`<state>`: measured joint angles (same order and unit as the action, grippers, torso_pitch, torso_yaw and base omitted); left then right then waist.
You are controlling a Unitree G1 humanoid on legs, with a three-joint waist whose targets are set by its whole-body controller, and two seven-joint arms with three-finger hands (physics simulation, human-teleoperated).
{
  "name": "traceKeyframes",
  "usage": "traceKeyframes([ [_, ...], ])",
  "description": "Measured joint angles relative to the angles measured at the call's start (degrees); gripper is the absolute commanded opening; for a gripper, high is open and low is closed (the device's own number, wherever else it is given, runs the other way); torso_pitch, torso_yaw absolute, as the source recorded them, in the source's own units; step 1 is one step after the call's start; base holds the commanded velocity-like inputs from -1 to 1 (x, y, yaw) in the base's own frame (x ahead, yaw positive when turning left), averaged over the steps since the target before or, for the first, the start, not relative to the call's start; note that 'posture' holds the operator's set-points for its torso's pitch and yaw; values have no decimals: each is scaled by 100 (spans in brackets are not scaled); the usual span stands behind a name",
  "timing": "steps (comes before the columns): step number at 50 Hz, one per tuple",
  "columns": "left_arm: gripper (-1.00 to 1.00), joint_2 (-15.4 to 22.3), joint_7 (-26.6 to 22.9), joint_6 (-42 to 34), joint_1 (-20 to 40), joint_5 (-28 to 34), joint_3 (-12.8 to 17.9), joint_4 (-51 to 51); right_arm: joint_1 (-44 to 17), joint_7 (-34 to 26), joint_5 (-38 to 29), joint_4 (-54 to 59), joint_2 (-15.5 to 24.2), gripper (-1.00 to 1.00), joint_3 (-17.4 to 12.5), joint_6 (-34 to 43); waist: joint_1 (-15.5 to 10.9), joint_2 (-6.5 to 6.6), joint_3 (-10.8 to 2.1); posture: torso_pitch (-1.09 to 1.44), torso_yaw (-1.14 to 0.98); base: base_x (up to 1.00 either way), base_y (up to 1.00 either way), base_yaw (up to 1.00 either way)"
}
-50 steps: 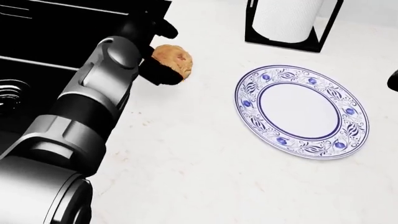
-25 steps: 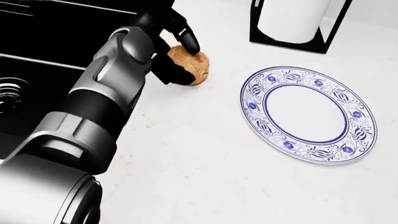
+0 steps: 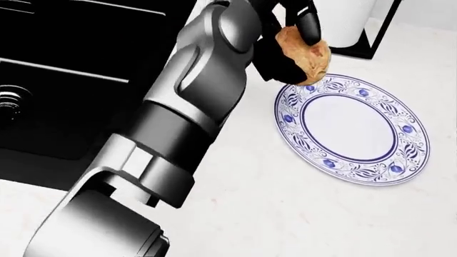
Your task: Place the pastries on the plates.
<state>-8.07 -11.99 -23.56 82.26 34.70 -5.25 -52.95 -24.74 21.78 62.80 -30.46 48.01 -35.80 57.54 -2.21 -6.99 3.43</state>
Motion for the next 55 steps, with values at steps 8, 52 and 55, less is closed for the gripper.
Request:
traceKeyframes([
  [8, -62, -521, 41, -68, 44, 202, -120, -115, 28, -7, -32, -33, -37, 100, -13, -30, -12, -36, -19, 0, 0, 0, 0, 0],
  [52, 59, -1288, 574, 362, 37, 473, -163, -1004, 283, -253, -78, 50, -49, 100, -328, -89, 7, -111, -64, 0, 0, 0, 0, 0],
  [55, 60, -1201, 394, 232, 111, 458, -153, -715, 208, -193, -10, 66, 20, 100, -309, -59, 7, -100, -49, 0, 0, 0, 0, 0],
])
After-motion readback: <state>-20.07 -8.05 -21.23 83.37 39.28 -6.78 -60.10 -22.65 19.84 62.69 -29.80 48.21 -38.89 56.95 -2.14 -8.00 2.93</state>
